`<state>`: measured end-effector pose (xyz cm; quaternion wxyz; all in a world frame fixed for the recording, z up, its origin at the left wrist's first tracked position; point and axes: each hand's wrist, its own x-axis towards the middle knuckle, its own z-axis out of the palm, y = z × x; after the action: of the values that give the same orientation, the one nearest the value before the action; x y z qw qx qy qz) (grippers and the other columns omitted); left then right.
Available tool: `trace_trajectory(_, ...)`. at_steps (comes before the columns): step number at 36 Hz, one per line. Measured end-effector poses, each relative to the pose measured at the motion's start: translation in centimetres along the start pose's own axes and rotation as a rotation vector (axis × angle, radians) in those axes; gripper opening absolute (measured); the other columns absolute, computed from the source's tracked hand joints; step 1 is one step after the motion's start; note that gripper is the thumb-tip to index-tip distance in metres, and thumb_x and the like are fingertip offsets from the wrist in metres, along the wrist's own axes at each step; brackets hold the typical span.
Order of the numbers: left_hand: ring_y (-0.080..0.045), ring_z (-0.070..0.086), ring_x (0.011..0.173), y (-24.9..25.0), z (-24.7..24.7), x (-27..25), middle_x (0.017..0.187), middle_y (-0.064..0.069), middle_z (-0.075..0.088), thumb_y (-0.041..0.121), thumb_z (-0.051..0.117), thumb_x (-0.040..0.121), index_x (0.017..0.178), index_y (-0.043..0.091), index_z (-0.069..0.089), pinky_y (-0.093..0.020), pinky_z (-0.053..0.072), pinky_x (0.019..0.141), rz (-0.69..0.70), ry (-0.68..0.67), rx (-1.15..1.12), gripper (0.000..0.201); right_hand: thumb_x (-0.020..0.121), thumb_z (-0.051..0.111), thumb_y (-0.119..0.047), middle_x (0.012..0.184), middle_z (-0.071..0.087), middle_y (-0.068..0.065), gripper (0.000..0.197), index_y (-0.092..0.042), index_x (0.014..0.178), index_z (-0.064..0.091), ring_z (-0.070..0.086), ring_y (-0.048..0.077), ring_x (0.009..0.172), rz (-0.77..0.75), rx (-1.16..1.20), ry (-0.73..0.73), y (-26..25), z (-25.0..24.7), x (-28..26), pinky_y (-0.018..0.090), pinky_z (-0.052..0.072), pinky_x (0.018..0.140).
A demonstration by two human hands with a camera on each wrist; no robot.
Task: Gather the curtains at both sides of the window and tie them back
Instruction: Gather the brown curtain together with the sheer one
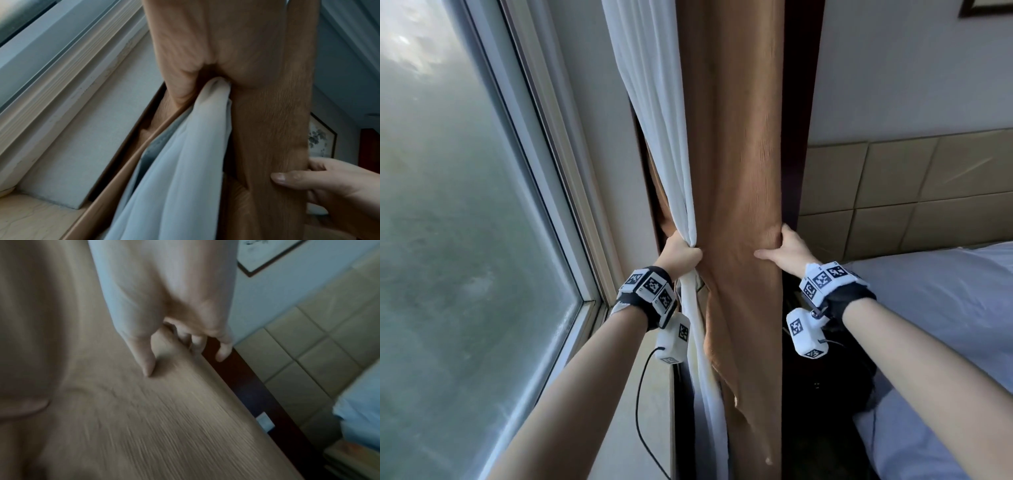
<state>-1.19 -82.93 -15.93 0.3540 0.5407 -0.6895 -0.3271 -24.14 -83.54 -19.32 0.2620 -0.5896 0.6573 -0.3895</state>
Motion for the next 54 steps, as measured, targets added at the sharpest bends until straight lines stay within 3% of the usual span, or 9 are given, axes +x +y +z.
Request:
trace_trajectory(5, -0.021, 0.053, 0.097, 0.0, 0.3, 0.2, 0.109, -0.009, 0.058, -0.006, 0.046, 0.081, 0.108, 0.014, 0.053, -0.030, 0.046, 0.082, 0.042, -0.011, -0.012, 0.034, 0.087, 0.057, -0.023, 0.098, 0.062, 0.013, 0.030, -0.006, 0.111, 0.052, 0.064, 0.032, 0.090, -0.087, -0.273, 0.134, -0.2, 1.1, -1.9, 0.043, 0.054, 0.081)
trace_trajectory(10, -0.022, 0.053, 0.088, 0.3, 0.8, 0.2, 0.095, -0.006, 0.057, -0.006, 0.044, 0.077, 0.108, 0.002, 0.058, -0.029, 0.048, 0.075, 0.024, 0.035, -0.004, 0.035, 0.090, 0.048, -0.006, 0.104, 0.060, 0.026, 0.062, 0.003, 0.145, 0.020, 0.062, 0.041, 0.090, -0.264, -0.479, 0.307, -0.3, 3.4, -4.9, 0.043, 0.054, 0.072)
trace_trajectory(18, -0.019, 0.044, 0.066, 0.8, 1.6, -0.2, 0.077, -0.007, 0.047, -0.004, 0.041, 0.071, 0.078, 0.007, 0.045, -0.026, 0.039, 0.056, -0.012, 0.043, -0.014, 0.014, 0.089, 0.045, 0.003, 0.123, 0.050, 0.017, 0.054, -0.001, 0.141, 0.032, 0.068, 0.034, 0.081, -0.535, -0.551, 0.251, -0.7, 7.4, -8.7, 0.038, 0.054, 0.067)
trace_trajectory(23, -0.026, 0.054, 0.073, 1.2, 1.8, -0.7, 0.086, -0.017, 0.060, 0.003, 0.040, 0.069, 0.088, 0.007, 0.055, -0.035, 0.052, 0.065, 0.009, -0.004, -0.038, 0.024, 0.097, 0.041, -0.010, 0.135, 0.046, 0.009, 0.061, -0.017, 0.151, 0.016, 0.063, 0.037, 0.100, -0.500, -0.387, 0.095, -1.5, 8.5, -8.5, 0.045, 0.051, 0.088)
trace_trajectory(30, -0.032, 0.064, 0.093, 1.8, 1.8, -0.8, 0.102, -0.016, 0.066, 0.010, 0.052, 0.059, 0.100, 0.002, 0.060, -0.049, 0.054, 0.089, -0.032, -0.104, -0.083, 0.043, 0.096, 0.042, -0.016, 0.104, 0.065, 0.021, 0.056, -0.024, 0.149, 0.025, 0.062, 0.042, 0.093, -0.401, -0.405, 0.004, -0.7, 8.2, -7.3, 0.045, 0.051, 0.075)
trace_trajectory(36, -0.012, 0.060, 0.111, 2.3, 2.4, -0.6, 0.121, 0.008, 0.064, 0.046, 0.076, 0.072, 0.132, 0.023, 0.055, -0.030, 0.046, 0.098, -0.023, -0.092, -0.198, 0.068, 0.097, 0.037, -0.018, 0.103, 0.066, 0.021, 0.063, -0.035, 0.150, 0.007, 0.063, 0.041, 0.093, -0.322, -0.485, -0.146, -0.4, 7.2, -6.8, 0.043, 0.050, 0.080)
trace_trajectory(46, -0.029, 0.050, 0.121, 1.0, 2.2, 0.7, 0.131, -0.013, 0.055, 0.012, 0.048, 0.091, 0.136, 0.008, 0.047, -0.027, 0.039, 0.097, 0.026, 0.074, 0.087, 0.045, 0.091, 0.048, -0.051, 0.136, 0.054, 0.003, 0.067, -0.071, 0.133, 0.000, 0.059, 0.028, 0.112, -0.355, -0.529, -0.352, 0.8, 3.8, -4.8, 0.041, 0.051, 0.092)
trace_trajectory(50, -0.031, 0.049, 0.121, 0.4, 1.8, 1.2, 0.130, -0.013, 0.054, 0.009, 0.046, 0.091, 0.136, 0.008, 0.045, -0.029, 0.039, 0.097, 0.044, 0.071, 0.114, 0.045, 0.090, 0.043, -0.061, 0.122, 0.055, -0.001, 0.051, -0.061, 0.137, 0.025, 0.053, 0.009, 0.088, -0.291, -0.473, -0.266, 2.9, 2.0, -3.7, 0.040, 0.049, 0.094)
trace_trajectory(54, -0.029, 0.048, 0.122, -0.1, 1.6, 1.6, 0.132, -0.013, 0.052, 0.009, 0.047, 0.094, 0.138, 0.008, 0.043, -0.023, 0.035, 0.092, 0.063, 0.076, 0.118, 0.045, 0.093, 0.050, -0.036, 0.138, 0.043, 0.007, 0.055, -0.042, 0.144, 0.031, 0.051, 0.028, 0.119, -0.179, -0.472, -0.177, 4.7, 0.1, -1.7, 0.043, 0.042, 0.102)
